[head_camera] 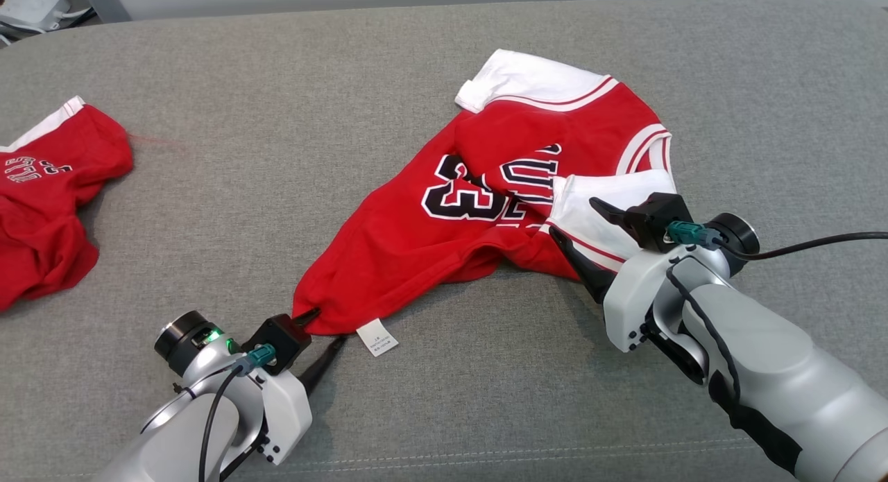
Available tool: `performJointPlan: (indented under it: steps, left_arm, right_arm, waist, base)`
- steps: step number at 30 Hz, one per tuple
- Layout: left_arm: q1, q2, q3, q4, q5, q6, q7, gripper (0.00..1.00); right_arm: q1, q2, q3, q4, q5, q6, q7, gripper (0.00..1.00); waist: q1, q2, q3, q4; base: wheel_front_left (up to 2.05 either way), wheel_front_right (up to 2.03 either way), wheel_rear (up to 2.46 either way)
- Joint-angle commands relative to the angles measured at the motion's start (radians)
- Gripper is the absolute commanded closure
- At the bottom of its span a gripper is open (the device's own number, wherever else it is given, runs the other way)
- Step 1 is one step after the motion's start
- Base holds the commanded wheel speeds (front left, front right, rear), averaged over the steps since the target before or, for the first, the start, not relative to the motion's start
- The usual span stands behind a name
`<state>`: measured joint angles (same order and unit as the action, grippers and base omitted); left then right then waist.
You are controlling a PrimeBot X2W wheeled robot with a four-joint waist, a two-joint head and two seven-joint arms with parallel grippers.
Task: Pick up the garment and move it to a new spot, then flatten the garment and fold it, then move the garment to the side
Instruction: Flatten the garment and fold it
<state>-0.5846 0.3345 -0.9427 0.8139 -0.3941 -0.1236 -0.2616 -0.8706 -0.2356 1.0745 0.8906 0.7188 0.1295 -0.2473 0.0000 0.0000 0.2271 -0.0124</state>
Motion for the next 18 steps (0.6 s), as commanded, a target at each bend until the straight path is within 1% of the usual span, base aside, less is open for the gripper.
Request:
performJointPlan:
  steps: [1,2,6,11,12,18]
  left_arm:
    - [-0.037,0.032,0.038,0.006,0.016,-0.005,0.0,0.93]
    - [-0.038,0.031,0.041,0.009,0.015,-0.005,0.0,1.0]
    - [-0.041,0.032,0.067,0.003,0.011,-0.006,0.0,1.0]
    - [-0.047,0.053,0.123,-0.048,0.02,-0.006,0.0,1.0]
    - [-0.047,0.053,0.123,-0.048,0.02,-0.006,0.0,1.0]
    - [-0.038,0.111,0.179,-0.115,0.052,0.007,0.0,1.0]
  right_arm:
    - [0.026,-0.001,-0.011,-0.015,-0.014,0.001,-0.014,0.0]
    - [0.026,-0.002,-0.017,-0.017,-0.014,0.001,-0.014,0.0]
    - [0.029,-0.014,-0.051,-0.028,-0.02,0.001,-0.014,0.0]
    - [0.05,-0.041,-0.123,-0.038,-0.03,0.001,-0.014,0.0]
    - [0.05,-0.041,-0.123,-0.038,-0.03,0.001,-0.014,0.0]
    - [0.105,-0.067,-0.22,-0.033,-0.052,0.001,-0.014,0.0]
  waist:
    - [0.0,0.0,0.002,-0.005]
    - [0.0,0.0,0.002,-0.008]
    - [0.0,0.0,0.002,-0.016]
    - [0.0,0.0,-0.007,-0.011]
    - [0.0,0.0,-0.007,-0.011]
    - [0.0,0.0,-0.027,0.007]
  base:
    - [0.0,0.0,0.0]
    - [0.0,0.0,0.0]
    - [0.0,0.0,0.0]
    - [0.0,0.0,0.0]
    - [0.0,0.0,0.0]
    - [0.0,0.0,0.0]
